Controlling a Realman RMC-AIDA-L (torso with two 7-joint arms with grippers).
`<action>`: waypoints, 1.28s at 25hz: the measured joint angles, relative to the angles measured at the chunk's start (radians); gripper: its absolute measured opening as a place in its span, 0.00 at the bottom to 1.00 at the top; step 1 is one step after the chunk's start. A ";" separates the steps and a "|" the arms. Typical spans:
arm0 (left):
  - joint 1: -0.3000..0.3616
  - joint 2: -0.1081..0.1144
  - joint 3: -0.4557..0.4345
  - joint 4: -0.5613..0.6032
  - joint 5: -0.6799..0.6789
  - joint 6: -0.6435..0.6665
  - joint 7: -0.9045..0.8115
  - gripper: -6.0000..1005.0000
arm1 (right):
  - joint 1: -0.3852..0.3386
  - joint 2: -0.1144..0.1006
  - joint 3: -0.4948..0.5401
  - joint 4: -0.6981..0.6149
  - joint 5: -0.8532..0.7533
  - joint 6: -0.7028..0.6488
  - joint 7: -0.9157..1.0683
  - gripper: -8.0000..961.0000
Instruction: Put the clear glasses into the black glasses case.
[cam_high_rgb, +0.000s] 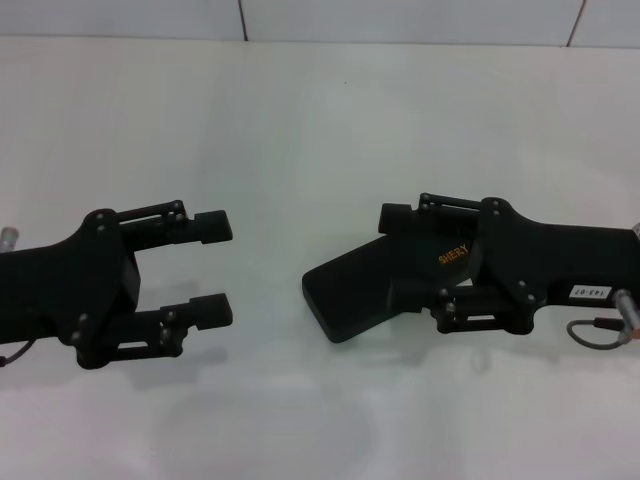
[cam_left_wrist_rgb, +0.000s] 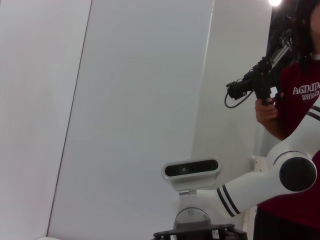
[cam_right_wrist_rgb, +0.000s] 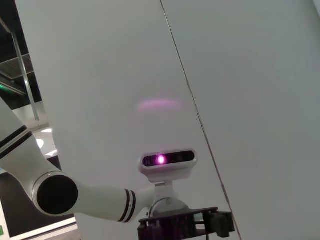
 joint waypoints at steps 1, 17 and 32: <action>-0.001 0.000 0.000 0.000 0.000 0.000 0.000 0.72 | 0.000 0.000 0.000 0.001 0.000 0.000 -0.003 0.82; -0.005 -0.003 0.000 0.000 0.000 -0.002 -0.002 0.72 | 0.000 0.000 0.000 0.003 0.000 0.000 -0.012 0.82; -0.006 -0.009 0.002 0.000 0.000 -0.002 -0.002 0.72 | -0.014 0.000 0.005 0.003 0.002 0.000 -0.012 0.82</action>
